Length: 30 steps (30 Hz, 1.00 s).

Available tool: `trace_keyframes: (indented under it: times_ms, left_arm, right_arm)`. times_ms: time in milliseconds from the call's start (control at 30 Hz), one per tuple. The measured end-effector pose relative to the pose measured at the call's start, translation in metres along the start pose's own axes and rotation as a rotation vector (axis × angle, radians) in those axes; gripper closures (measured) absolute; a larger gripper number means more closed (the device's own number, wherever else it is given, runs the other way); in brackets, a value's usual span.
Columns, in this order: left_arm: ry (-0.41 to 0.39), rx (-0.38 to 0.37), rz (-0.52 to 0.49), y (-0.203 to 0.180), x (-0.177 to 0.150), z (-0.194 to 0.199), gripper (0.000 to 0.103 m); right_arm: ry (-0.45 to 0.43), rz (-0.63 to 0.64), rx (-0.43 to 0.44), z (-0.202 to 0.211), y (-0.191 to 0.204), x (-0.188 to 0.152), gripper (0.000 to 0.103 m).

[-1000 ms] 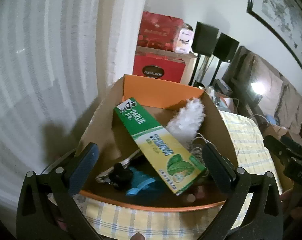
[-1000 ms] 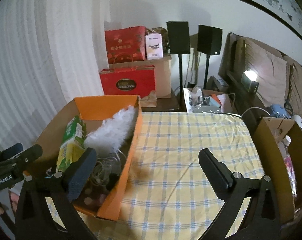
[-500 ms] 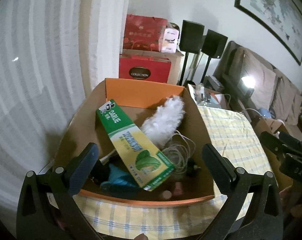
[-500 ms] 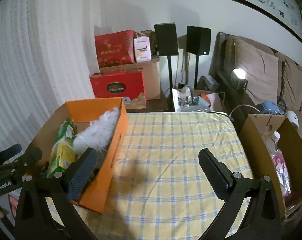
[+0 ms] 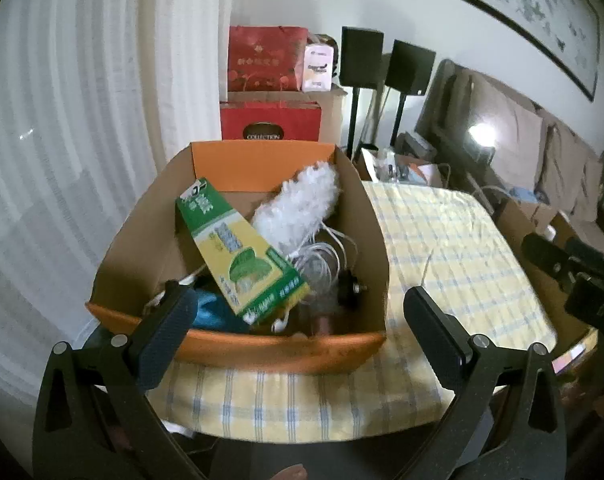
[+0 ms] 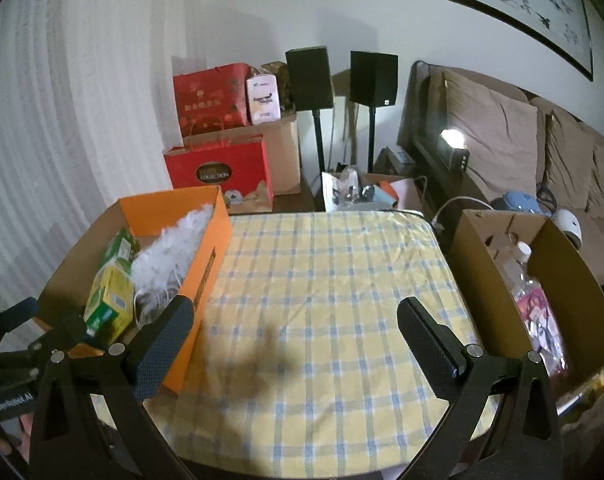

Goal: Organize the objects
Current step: 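Withdraw both tools from the orange box back over the table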

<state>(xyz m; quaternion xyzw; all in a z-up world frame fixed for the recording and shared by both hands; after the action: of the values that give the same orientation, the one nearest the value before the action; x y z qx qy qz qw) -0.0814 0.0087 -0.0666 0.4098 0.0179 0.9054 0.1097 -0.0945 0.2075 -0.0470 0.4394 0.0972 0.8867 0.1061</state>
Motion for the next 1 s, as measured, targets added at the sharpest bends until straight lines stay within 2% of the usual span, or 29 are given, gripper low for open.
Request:
trace_keyframes:
  times_ms: [167, 533, 1000]
  left_arm:
    - [-0.009, 0.012, -0.016, -0.008, -0.010, 0.010, 0.000]
    - [-0.018, -0.021, 0.021, -0.009, -0.021, 0.036, 0.000]
    - [-0.022, -0.018, 0.035, -0.009, -0.037, 0.055, 0.000]
  right_arm:
    - [-0.007, 0.005, 0.000, 0.016, -0.004, -0.009, 0.000]
    - [-0.013, 0.003, -0.002, 0.044, -0.012, -0.028, 0.000]
    - [0.016, -0.005, -0.042, 0.052, -0.025, -0.052, 0.000]
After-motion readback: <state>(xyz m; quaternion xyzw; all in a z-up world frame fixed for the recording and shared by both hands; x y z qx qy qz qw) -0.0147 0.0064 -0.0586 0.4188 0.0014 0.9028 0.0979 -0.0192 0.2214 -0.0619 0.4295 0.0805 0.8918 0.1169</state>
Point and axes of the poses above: each gripper's, at about its wrist camera, not at the fingertips, and z roughly against the way its jaws point, y to its left, x to its top, the point moved 4 cm from there along -z, roughly the way its jaws point, and after that the axes turned 15 degrees about -z, right-handed, at the moved point
